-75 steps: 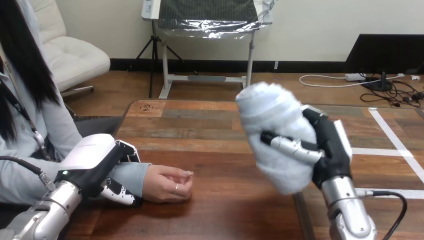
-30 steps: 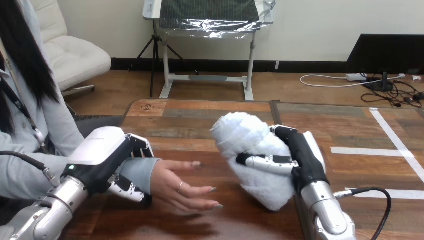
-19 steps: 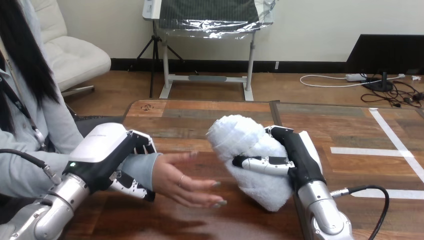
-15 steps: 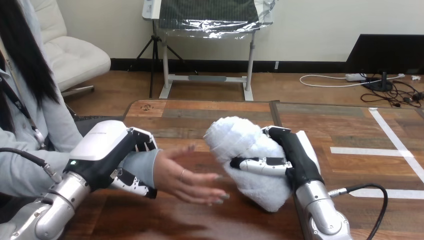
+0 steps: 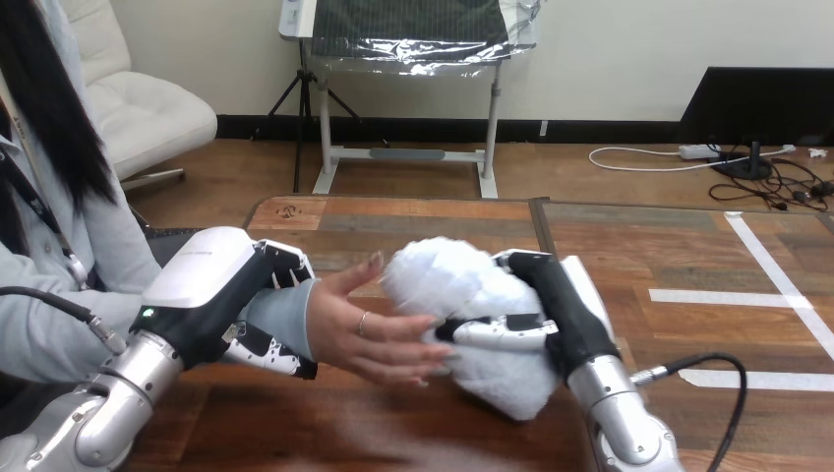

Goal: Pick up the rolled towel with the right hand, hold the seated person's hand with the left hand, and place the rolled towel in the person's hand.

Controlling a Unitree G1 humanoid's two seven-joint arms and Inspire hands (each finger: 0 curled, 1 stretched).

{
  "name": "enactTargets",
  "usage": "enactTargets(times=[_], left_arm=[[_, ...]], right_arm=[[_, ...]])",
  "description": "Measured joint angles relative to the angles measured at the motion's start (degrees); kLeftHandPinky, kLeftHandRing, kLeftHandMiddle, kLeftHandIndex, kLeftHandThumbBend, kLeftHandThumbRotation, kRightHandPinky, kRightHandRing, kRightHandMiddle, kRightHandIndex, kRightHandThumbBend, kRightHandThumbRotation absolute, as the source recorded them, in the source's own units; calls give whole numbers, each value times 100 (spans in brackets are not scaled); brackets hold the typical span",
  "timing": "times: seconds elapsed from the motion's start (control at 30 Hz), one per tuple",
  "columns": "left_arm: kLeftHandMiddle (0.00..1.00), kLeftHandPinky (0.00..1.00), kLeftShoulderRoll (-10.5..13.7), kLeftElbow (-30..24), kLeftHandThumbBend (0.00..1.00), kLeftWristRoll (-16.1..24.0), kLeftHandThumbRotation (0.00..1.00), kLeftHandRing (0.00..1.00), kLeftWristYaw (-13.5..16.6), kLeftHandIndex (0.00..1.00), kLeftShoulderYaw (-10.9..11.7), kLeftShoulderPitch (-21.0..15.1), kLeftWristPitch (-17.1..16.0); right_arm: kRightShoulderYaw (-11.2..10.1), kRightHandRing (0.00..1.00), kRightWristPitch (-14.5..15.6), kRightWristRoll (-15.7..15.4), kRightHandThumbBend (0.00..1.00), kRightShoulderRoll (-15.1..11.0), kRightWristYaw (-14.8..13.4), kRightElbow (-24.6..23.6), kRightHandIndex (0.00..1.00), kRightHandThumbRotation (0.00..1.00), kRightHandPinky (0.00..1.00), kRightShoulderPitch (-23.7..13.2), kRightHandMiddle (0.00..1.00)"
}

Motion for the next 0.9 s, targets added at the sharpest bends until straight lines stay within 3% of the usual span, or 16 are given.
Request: enactTargets(times=[0.47, 0.9], left_arm=[[40, 30, -51, -34, 100, 0, 7, 34, 11, 43, 9, -2, -17], [41, 31, -58, -33, 100, 1, 8, 35, 11, 43, 9, -1, -17]], right_arm=[[212, 33, -210, -2, 83, 219, 126, -346, 45, 0, 29, 279, 41], [279, 32, -133, 108, 83, 311, 394, -1233, 45, 0, 27, 864, 40]])
